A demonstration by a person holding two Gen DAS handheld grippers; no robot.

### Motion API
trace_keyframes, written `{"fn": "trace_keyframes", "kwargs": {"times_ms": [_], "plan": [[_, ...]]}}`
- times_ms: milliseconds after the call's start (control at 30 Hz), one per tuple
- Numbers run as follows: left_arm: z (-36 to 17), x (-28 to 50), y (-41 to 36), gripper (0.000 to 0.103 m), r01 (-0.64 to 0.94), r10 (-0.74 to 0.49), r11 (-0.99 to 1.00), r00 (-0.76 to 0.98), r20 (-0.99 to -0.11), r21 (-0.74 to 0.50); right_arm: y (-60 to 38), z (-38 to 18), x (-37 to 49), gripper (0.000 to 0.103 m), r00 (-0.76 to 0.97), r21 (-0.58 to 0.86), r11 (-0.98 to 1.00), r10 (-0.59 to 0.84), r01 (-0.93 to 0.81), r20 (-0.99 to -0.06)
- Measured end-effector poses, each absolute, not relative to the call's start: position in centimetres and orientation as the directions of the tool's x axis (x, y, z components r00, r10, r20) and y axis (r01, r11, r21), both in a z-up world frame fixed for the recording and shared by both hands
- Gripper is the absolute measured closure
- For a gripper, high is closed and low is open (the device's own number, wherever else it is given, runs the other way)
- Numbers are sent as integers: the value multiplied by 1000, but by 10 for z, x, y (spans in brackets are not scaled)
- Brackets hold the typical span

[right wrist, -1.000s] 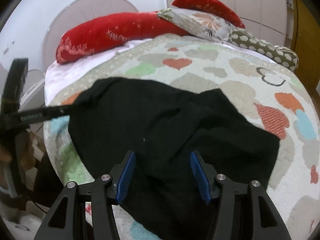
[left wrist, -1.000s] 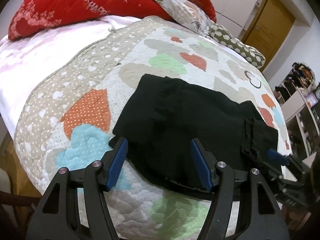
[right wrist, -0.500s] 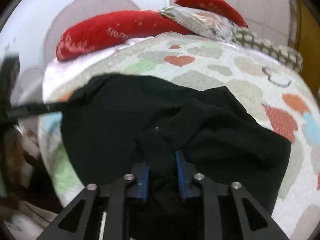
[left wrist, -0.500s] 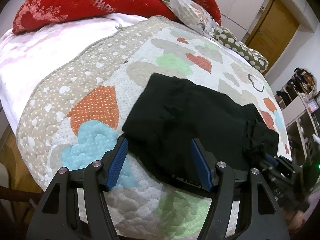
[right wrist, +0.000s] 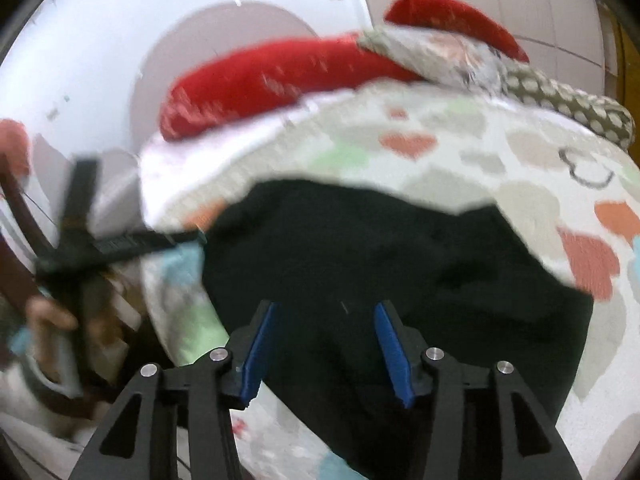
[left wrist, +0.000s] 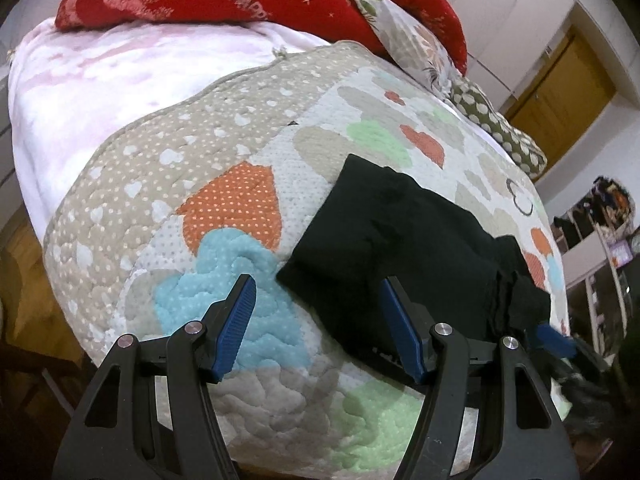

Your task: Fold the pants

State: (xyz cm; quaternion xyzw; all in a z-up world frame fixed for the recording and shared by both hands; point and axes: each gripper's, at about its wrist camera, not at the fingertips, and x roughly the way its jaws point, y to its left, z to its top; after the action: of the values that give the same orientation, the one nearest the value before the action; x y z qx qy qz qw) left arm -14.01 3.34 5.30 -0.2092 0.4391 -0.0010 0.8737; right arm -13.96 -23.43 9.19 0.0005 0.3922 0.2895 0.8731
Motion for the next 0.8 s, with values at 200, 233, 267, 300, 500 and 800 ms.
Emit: {"fn": "trace_keyframes", "kwargs": {"times_ms": [200, 233, 267, 300, 500, 800], "plan": [[47, -142, 32, 38, -180, -210, 903, 607, -766, -390, -221, 53, -124, 66, 445, 219, 857, 442, -467, -779], [46, -142, 32, 38, -179, -217, 901, 604, -767, -396, -215, 53, -126, 66, 456, 183, 857, 423, -482, -783], [45, -142, 32, 38, -179, -225, 897, 602, -766, -403, -212, 57, -125, 66, 458, 171, 854, 420, -491, -784], [45, -141, 32, 38, -179, -230, 895, 601, -765, -410, -208, 68, -122, 66, 452, 180, 843, 438, -507, -777], [31, -142, 33, 38, -201, -266, 866, 590, -763, -457, -169, 109, -68, 11, 523, 184, 792, 538, -582, -661], [25, -132, 31, 19, -163, -335, 832, 613, -716, -530, -82, 59, 30, 11, 384, 219, 765, 522, -606, -762]]}}
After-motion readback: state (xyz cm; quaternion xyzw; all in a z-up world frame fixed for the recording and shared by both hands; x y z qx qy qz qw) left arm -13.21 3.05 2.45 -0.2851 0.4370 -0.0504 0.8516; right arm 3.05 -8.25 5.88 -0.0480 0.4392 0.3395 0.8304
